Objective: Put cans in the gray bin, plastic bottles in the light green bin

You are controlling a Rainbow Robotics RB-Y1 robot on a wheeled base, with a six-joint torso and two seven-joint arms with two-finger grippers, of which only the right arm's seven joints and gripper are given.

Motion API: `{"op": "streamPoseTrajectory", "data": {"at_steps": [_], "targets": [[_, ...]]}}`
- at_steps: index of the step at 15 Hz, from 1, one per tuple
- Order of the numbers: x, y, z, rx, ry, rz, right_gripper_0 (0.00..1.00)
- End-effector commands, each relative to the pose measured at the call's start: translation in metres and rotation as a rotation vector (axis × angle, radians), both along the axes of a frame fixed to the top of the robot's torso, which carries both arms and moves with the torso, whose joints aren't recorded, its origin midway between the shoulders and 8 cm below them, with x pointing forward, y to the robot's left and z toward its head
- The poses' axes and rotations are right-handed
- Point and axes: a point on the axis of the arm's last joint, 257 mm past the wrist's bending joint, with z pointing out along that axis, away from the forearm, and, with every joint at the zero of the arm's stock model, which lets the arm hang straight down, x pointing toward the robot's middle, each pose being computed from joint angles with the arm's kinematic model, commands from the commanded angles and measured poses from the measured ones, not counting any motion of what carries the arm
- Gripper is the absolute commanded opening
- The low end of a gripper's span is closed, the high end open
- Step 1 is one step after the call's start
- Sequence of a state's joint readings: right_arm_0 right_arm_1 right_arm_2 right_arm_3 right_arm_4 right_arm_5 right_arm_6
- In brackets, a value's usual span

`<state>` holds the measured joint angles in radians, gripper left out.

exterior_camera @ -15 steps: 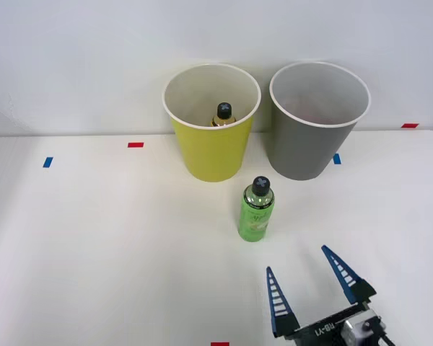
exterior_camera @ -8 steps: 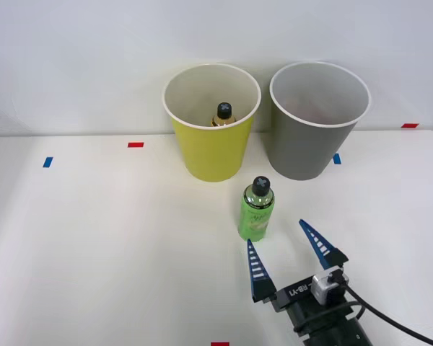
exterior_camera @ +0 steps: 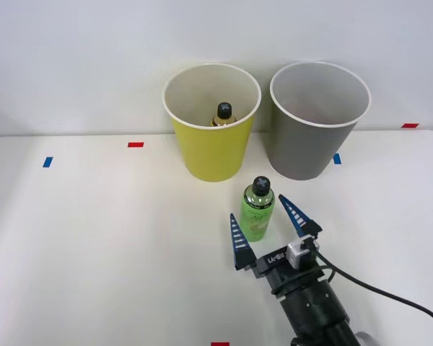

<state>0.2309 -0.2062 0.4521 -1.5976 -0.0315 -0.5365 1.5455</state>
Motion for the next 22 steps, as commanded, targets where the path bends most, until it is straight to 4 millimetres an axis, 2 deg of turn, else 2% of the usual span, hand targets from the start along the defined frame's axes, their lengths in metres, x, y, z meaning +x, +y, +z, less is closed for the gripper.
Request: {"op": "streamPoseTrajectory", "data": {"at_steps": [1,5,9,10,11,12,19,22], "targets": [[0.015,0.007,-0.004,-0.013,-0.001,0.009,1.00],[0.032,0.015,-0.002,-0.007,-0.001,0.012,1.00],[0.040,0.014,0.000,-0.027,-0.003,-0.003,1.00],[0.041,0.014,0.000,-0.036,-0.007,-0.007,0.85],[0.041,0.014,0.001,-0.037,-0.010,-0.008,0.31],[0.040,0.014,0.000,-0.044,-0.010,-0.009,0.01],[0.039,0.015,0.000,-0.037,-0.010,-0.009,0.00],[0.030,0.010,0.005,-0.035,-0.026,-0.013,0.00]]}}
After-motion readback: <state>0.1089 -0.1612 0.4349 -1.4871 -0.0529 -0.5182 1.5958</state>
